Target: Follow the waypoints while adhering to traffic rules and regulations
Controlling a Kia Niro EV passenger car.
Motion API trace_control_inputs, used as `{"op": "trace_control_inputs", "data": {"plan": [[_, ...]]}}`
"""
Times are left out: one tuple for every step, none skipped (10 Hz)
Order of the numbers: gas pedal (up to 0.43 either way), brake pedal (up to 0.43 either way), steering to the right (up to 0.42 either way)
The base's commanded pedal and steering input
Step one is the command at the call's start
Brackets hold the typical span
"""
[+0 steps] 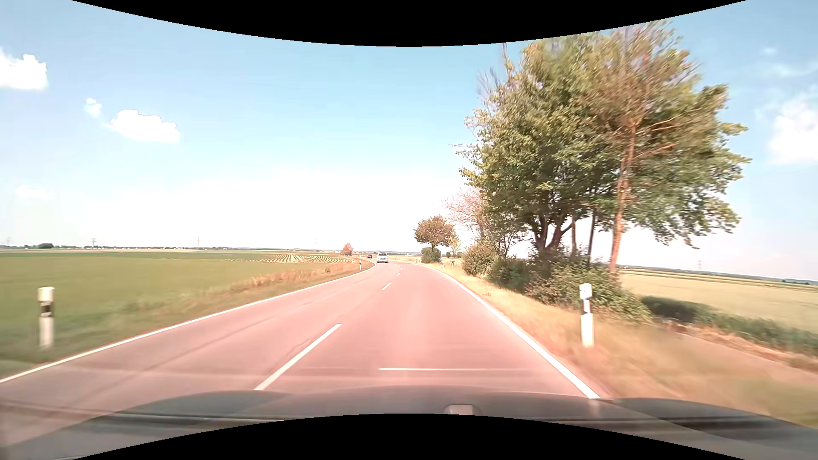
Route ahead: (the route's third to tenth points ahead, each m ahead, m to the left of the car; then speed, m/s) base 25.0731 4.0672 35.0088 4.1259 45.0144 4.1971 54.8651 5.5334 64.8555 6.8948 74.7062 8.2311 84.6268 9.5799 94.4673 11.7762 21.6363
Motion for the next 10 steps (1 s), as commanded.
{"op": "trace_control_inputs", "data": {"plan": [[0.220,0.000,-0.003],[0.220,0.000,-0.003],[0.220,0.000,-0.003],[0.220,0.000,-0.003],[0.220,0.000,-0.003],[0.220,0.000,-0.004],[0.220,0.000,-0.006],[0.220,0.000,-0.009],[0.220,0.000,-0.011],[0.220,0.000,-0.014]]}}
